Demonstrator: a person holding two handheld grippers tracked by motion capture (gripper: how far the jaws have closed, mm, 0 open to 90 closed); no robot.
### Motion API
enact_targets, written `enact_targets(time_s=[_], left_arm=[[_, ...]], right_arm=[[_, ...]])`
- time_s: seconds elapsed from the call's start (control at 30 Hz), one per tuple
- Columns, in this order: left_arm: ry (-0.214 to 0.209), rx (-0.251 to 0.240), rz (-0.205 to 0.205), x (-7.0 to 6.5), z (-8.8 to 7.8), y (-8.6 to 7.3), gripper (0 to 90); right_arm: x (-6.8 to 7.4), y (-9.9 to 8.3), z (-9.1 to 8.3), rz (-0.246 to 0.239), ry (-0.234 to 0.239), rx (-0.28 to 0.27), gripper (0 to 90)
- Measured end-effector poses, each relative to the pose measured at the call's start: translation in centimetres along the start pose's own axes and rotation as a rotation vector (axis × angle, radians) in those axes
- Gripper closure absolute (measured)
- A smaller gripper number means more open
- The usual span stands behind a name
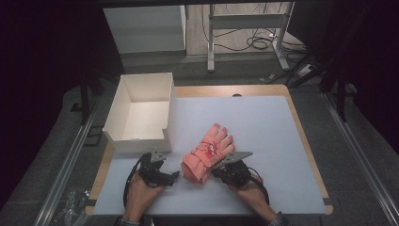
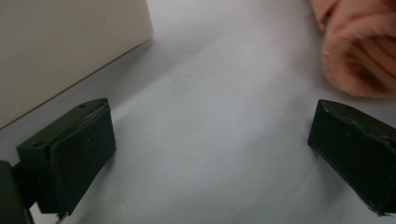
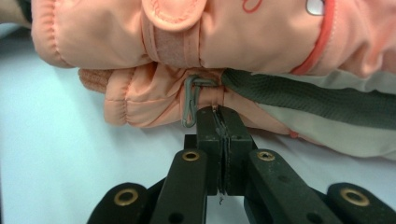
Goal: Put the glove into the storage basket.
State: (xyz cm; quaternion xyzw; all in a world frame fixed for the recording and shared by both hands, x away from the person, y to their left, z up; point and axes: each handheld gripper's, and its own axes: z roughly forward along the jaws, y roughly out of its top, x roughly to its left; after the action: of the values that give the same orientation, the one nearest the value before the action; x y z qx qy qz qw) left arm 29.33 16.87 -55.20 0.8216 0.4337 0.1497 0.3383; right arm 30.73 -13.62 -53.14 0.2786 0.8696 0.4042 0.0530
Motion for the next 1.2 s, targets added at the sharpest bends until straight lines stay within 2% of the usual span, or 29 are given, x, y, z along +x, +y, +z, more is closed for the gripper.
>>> enact_targets(time_s=[0.17, 0.3, 0.4, 0.53, 0.6, 0.63, 0.77, 0.83, 0.9, 0.97, 1.03, 1.07, 1.17, 1.2], left_arm=[[-0.002, -0.001, -0.002, 0.0, 0.0, 0.0, 0.8], [-0.003, -0.003, -0.003, 0.0, 0.0, 0.0, 0.8], [-0.004, -0.004, -0.005, 0.0, 0.0, 0.0, 0.8], [-0.012, -0.005, 0.007, 0.2, -0.1, 0.0, 1.5], [-0.017, 0.002, 0.0, 0.2, -0.2, 0.0, 2.2], [-0.021, 0.003, -0.005, 0.3, -0.3, 0.1, 2.2], [-0.074, 0.009, 0.006, 0.2, -1.0, 0.5, 1.9], [-0.088, 0.006, 0.011, 0.1, -1.5, 0.8, 1.0], [-0.093, 0.004, 0.015, 0.1, -1.9, 1.0, 0.2], [-0.109, -0.01, 0.016, -0.1, -2.5, 1.3, 0.0], [-0.138, -0.025, 0.015, -0.3, -3.2, 1.7, 0.0], [-0.157, -0.026, 0.024, -0.4, -3.5, 2.0, 0.0], [-0.18, -0.019, 0.046, -1.1, -4.1, 2.9, 0.0], [-0.193, -0.018, 0.062, -1.5, -4.4, 3.8, 0.0]], right_arm=[[-0.2, 0.6, 0.7, -0.007, -0.011, -0.001, 87.6], [-0.1, 0.6, 0.6, -0.024, -0.017, 0.001, 87.3], [-0.2, 0.3, 0.0, -0.04, -0.045, 0.004, 84.4], [-1.0, -0.2, -1.0, -0.025, -0.07, -0.005, 79.8], [-1.3, -0.3, -1.3, -0.02, -0.075, -0.008, 78.2], [-1.8, -0.5, -1.8, -0.009, -0.086, -0.008, 74.5], [-2.8, -1.2, -2.7, 0.01, -0.114, -0.012, 68.9], [-3.5, -1.8, -3.3, 0.02, -0.145, -0.011, 65.5], [-3.8, -2.0, -3.6, 0.029, -0.155, -0.013, 63.9], [-4.7, -2.6, -4.2, 0.055, -0.19, -0.015, 57.4], [-4.9, -2.7, -4.4, 0.056, -0.203, -0.014, 55.7], [-5.3, -2.9, -4.8, 0.051, -0.228, -0.014, 50.5], [-5.6, -3.0, -5.0, 0.047, -0.247, -0.013, 45.7], [-6.1, -3.1, -5.3, 0.047, -0.269, -0.004, 42.0]])
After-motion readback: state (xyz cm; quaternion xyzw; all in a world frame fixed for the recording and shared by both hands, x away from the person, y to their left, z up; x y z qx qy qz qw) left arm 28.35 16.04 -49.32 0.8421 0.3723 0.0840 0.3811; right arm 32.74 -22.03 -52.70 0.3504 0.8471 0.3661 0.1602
